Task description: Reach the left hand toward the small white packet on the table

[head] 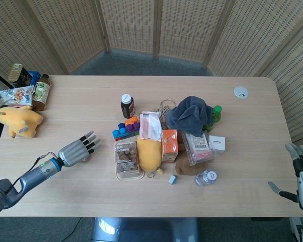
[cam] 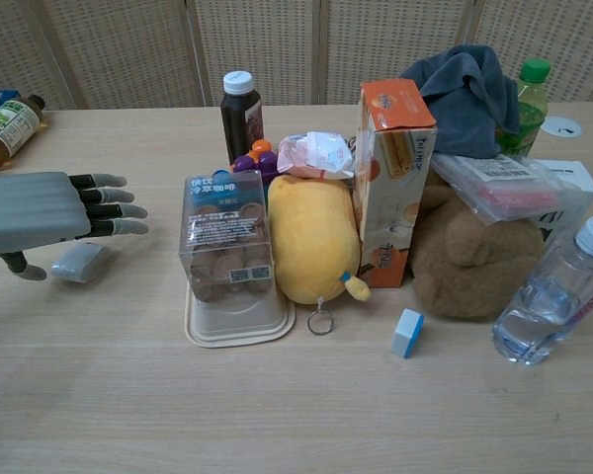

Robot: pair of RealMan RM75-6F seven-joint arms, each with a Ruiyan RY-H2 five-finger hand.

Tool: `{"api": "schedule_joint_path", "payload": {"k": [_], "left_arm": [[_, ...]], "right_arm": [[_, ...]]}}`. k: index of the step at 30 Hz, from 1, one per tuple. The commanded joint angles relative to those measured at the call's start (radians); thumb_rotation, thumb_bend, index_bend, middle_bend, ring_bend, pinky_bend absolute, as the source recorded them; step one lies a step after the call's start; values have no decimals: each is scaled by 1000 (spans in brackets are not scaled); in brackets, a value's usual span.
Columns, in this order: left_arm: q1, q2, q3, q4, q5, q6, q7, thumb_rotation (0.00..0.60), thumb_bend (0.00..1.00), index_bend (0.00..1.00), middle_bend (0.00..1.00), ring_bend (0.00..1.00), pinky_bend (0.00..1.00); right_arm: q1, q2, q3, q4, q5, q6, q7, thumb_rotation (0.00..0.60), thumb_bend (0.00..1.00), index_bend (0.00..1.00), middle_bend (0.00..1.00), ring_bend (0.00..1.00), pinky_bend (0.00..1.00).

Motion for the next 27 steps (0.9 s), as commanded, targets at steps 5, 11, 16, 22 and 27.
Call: {"api": "schedule_joint_path", "payload": {"k": [5,11,16,22,27], "left_arm": [[-19,-17,22,24,-11,-38,24,600,0,0,0,0,0],[-17,-47,32,72,-22,-30,34,600,0,101,0,0,0],[-12,-86,35,119,-24,4,47,600,0,455,0,0,0],[-8,-117,40,154,-29,27,61,600,0,665,0,0,0],[-8,-103,31,138,-43,67,54,600,0,734,0,0,0]], "right_arm": [[-2,0,2,0,2,4,-1,600,0,0,0,0,0],[1,-1,4,4,7,-1,0,600,0,0,0,0,0],[0,-1,5,5,8,0,1,600,0,0,0,0,0],[-2,2,5,3,8,3,7,600,0,0,0,0,0],[-3,5,6,4,9,5,12,600,0,0,0,0,0]]}}
